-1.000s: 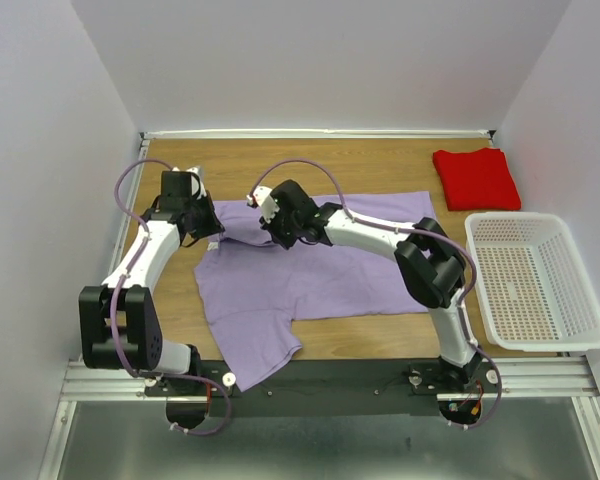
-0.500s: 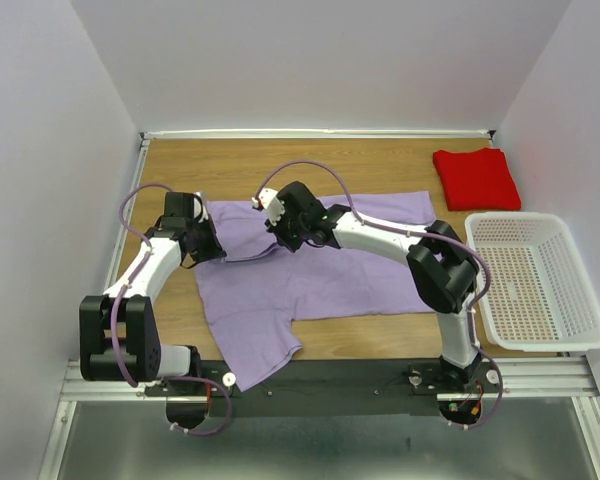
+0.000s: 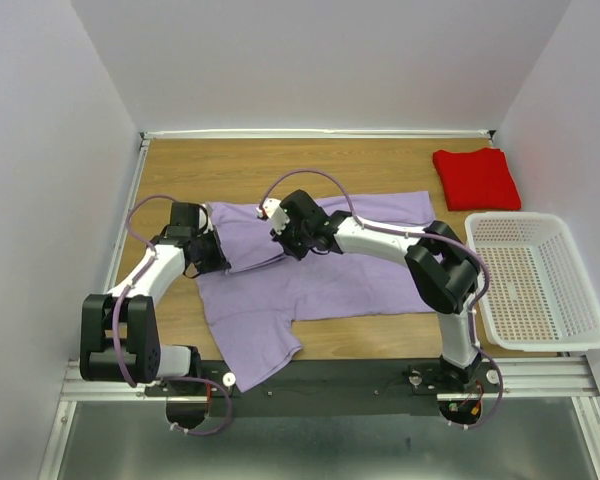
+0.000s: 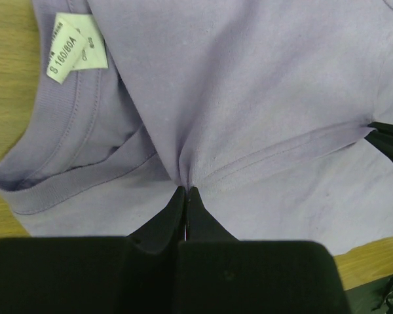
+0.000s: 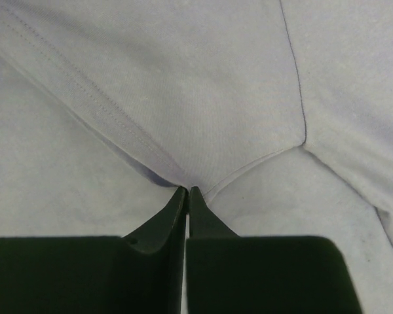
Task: Fold and stack the t-shirts
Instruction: Fold the tshirt
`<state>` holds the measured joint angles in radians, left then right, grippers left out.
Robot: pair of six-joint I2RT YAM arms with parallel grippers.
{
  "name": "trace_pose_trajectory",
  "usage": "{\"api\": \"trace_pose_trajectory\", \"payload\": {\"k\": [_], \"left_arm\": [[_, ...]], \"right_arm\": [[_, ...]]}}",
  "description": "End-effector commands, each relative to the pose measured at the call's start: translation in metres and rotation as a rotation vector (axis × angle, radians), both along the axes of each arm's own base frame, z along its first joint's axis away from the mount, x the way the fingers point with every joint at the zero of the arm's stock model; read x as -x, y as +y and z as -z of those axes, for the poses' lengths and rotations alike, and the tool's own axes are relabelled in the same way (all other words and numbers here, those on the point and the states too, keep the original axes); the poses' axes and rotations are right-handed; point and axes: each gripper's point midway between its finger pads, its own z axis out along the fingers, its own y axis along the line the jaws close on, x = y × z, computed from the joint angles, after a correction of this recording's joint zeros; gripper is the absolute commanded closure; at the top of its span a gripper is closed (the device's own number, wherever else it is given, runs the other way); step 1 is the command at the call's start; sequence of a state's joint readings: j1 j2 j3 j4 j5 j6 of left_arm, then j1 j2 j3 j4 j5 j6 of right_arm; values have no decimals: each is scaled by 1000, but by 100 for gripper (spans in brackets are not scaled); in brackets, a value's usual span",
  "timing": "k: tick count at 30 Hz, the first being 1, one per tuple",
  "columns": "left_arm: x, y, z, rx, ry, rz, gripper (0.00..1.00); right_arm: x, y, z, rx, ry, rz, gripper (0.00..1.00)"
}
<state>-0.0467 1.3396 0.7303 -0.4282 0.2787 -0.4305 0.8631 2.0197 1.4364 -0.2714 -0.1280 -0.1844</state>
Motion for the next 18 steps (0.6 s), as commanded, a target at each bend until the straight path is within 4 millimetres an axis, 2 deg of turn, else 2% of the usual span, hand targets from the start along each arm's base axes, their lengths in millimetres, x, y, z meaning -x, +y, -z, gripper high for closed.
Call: {"api": "trace_pose_trajectory", "payload": {"k": [1, 3, 4, 6, 7, 9, 10, 11, 13, 14, 15, 16, 18], "left_arm": [[4, -5, -5, 24, -24, 3, 99], [5, -3, -7, 18, -27, -16, 93], [4, -3, -12, 18, -45, -22, 80], [-1, 3, -19, -8, -65, -50, 65], [-5, 7, -26, -22, -88, -63, 51], [-20, 21, -42, -74, -140, -106, 41], [-25, 25, -46, -89, -153, -121, 40], [-38, 33, -57, -113, -193, -144, 40], [-51, 40, -56, -134, -197, -160, 40], [-65, 43, -58, -144, -206, -169, 40], [-72, 44, -58, -147, -211, -173, 40], [-85, 51, -66, -153, -236, -191, 40], [-103, 59, -67, -170, -258, -216, 42]], "right_arm": [[10, -4, 4, 16, 20, -19, 86], [12, -3, 3, 12, 25, -20, 76], [10, -3, -1, 7, 18, -16, 67], [7, -7, -6, 12, -1, 5, 53], [1, -11, -10, 25, -29, 33, 50], [-12, -23, -23, 18, -55, 99, 44], [-18, -29, -28, 12, -58, 131, 44], [-34, -45, -37, -11, -55, 205, 44], [-51, -66, -41, -25, -46, 293, 43], [-78, -100, -46, -45, -38, 408, 43], [-77, -100, -46, -54, -26, 425, 43], [-97, -130, -47, -46, -34, 521, 43], [-109, -155, -44, -67, 3, 636, 43]]}}
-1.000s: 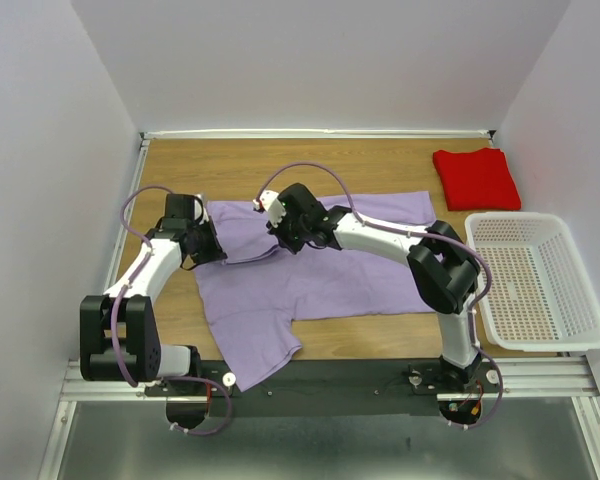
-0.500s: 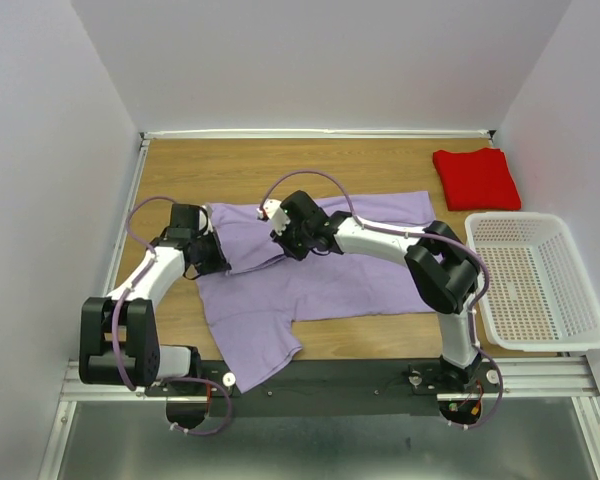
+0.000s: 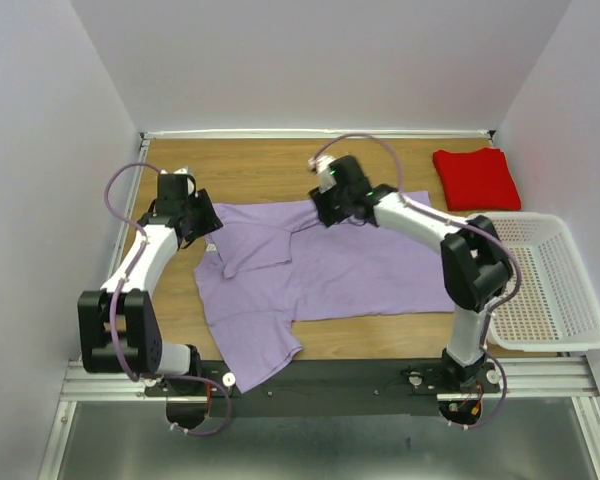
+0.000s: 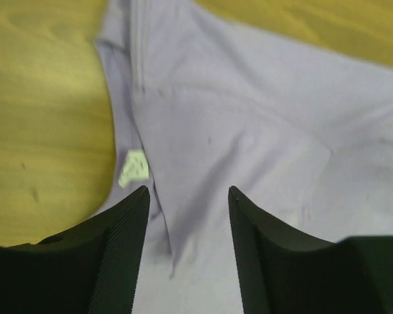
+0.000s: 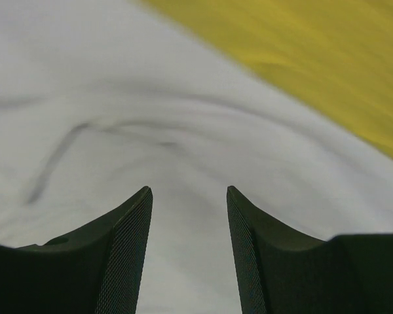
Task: Fold and stack the t-shirts
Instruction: Fold the tshirt
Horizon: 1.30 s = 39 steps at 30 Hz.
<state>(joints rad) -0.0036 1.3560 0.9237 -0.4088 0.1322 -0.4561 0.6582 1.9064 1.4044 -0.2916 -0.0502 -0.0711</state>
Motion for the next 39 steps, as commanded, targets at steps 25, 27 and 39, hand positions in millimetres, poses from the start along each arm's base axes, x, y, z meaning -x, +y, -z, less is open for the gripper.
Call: {"api": "trace_pose_trajectory", "payload": {"k": [25, 27, 39], "left_arm": [[-124, 90, 98, -105, 135, -173, 73], [-133, 90, 96, -103, 128, -172, 73], [-145, 87, 23, -76, -25, -191, 48]], "right_arm": [[-94, -275, 96, -102, 284, 989, 46], [-98, -278, 100, -101, 286, 996, 46], [-120, -274, 56, -176, 217, 926, 45]]}}
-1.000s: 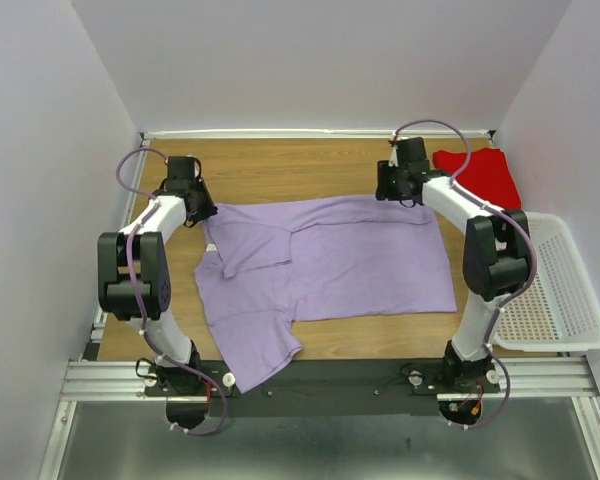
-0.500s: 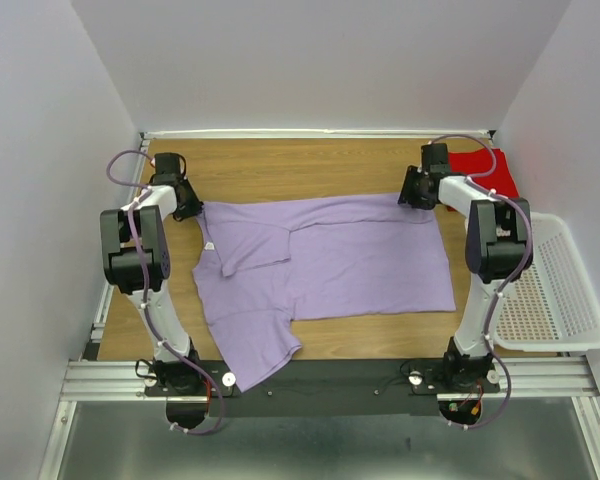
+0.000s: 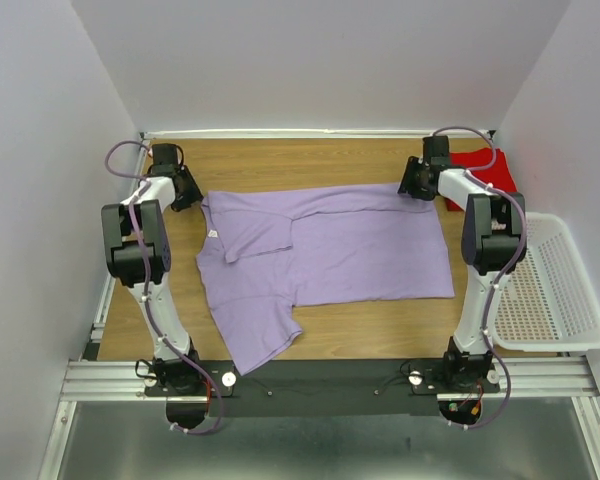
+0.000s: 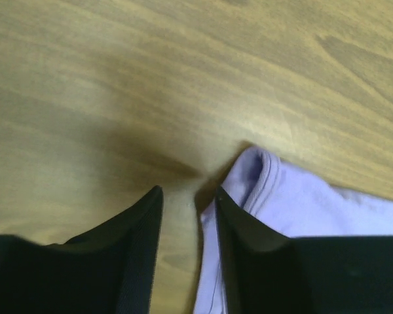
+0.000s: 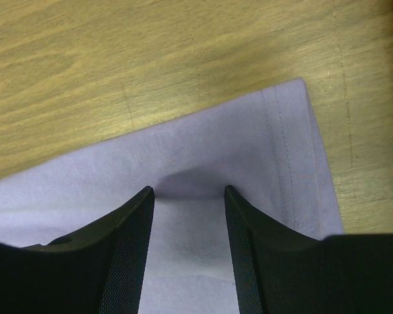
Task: Fold and stack the t-shirts
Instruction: Fold the tshirt
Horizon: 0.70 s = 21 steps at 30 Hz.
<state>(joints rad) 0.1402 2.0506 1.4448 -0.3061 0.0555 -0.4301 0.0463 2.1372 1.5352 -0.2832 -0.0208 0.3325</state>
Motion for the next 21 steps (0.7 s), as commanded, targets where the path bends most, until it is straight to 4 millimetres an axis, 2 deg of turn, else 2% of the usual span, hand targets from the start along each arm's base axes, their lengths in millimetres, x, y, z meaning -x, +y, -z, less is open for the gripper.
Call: {"api": "trace_pose_trajectory", "payload": {"k": [1, 5, 8, 9, 11, 16, 19, 21], "left_arm": [[8, 1, -61, -12, -113, -18, 45], [21, -20, -73, 7, -137, 33, 42], [31, -51, -59, 48, -108, 109, 43], [31, -60, -57, 56, -111, 129, 44], [33, -78, -43, 70, -83, 165, 52], [30, -82, -14, 69, -37, 158, 66], [25, -72, 8, 43, 16, 137, 72], [20, -64, 9, 34, 22, 119, 73]], "right_arm": [[14, -7, -11, 13, 22, -6, 45], [15, -10, -27, 24, -8, -6, 45], [18, -11, -25, 37, -2, -11, 45], [19, -18, -23, 67, 3, 6, 45], [23, -22, -17, 81, 19, 13, 45], [34, -28, -5, 92, 57, 17, 47], [41, -34, 8, 99, 91, 26, 51], [45, -39, 16, 106, 113, 39, 52]]}}
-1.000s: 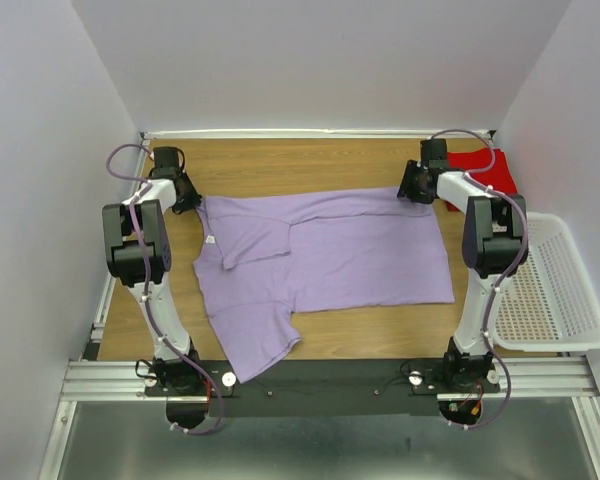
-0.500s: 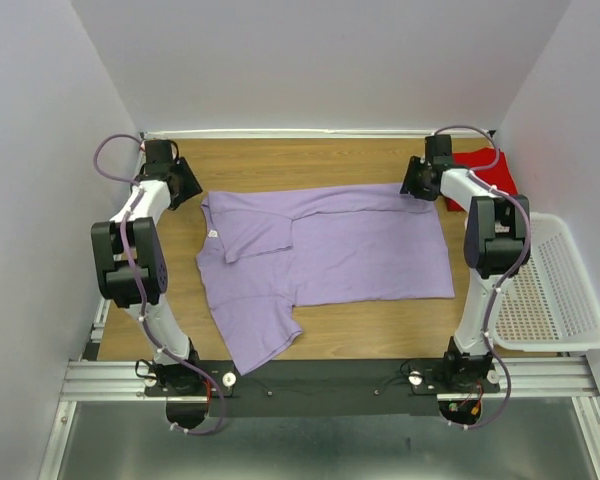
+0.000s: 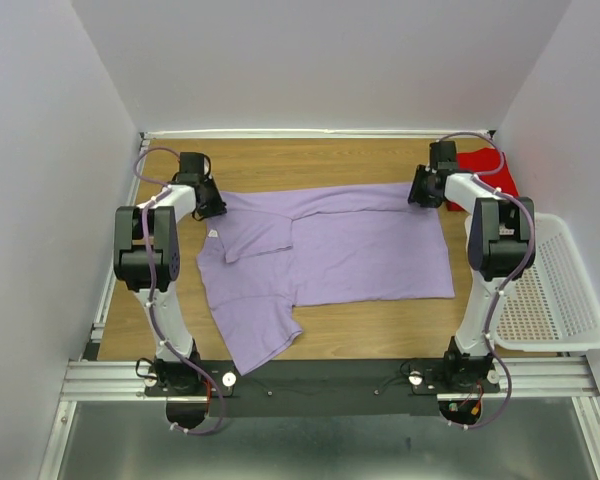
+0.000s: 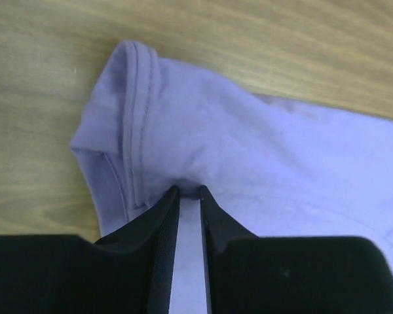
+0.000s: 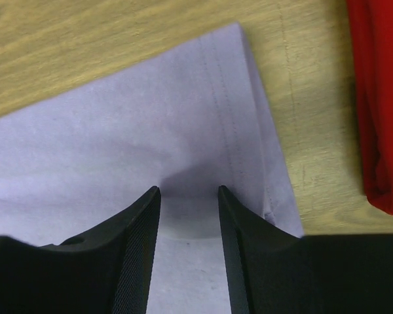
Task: Fold and stack the t-shirts
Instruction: Fold the tshirt
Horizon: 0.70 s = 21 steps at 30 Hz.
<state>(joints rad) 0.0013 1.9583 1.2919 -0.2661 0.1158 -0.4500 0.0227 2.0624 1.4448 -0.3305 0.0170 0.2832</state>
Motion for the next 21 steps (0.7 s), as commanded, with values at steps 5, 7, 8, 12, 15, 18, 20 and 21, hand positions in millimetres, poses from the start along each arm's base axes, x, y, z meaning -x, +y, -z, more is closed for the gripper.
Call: {"api": "trace_pose_trajectory", "payload": {"k": [5, 7, 8, 12, 15, 18, 20, 21], "left_arm": [[-23, 42, 14, -101, 34, -75, 73], [-24, 47, 21, -117, 57, -73, 73], [-27, 48, 22, -118, 60, -73, 73], [-41, 50, 23, -121, 58, -69, 73], [-47, 51, 29, -126, 67, -62, 73], [-54, 51, 25, -128, 53, -61, 72], [-60, 52, 15, -127, 27, -65, 69], [-63, 52, 10, -125, 15, -68, 67]], "right_arm": [[17, -44, 22, 60, 77, 82, 55], [15, -47, 25, 57, 80, 78, 55], [10, -49, 22, 58, 70, 75, 55], [-3, -48, 21, 69, 57, 27, 55], [-12, -51, 19, 91, 50, 11, 54], [-20, -47, 7, 77, 25, -19, 54], [-24, -44, -1, 64, 12, -27, 52], [-26, -38, -6, 35, 1, -48, 52]]}}
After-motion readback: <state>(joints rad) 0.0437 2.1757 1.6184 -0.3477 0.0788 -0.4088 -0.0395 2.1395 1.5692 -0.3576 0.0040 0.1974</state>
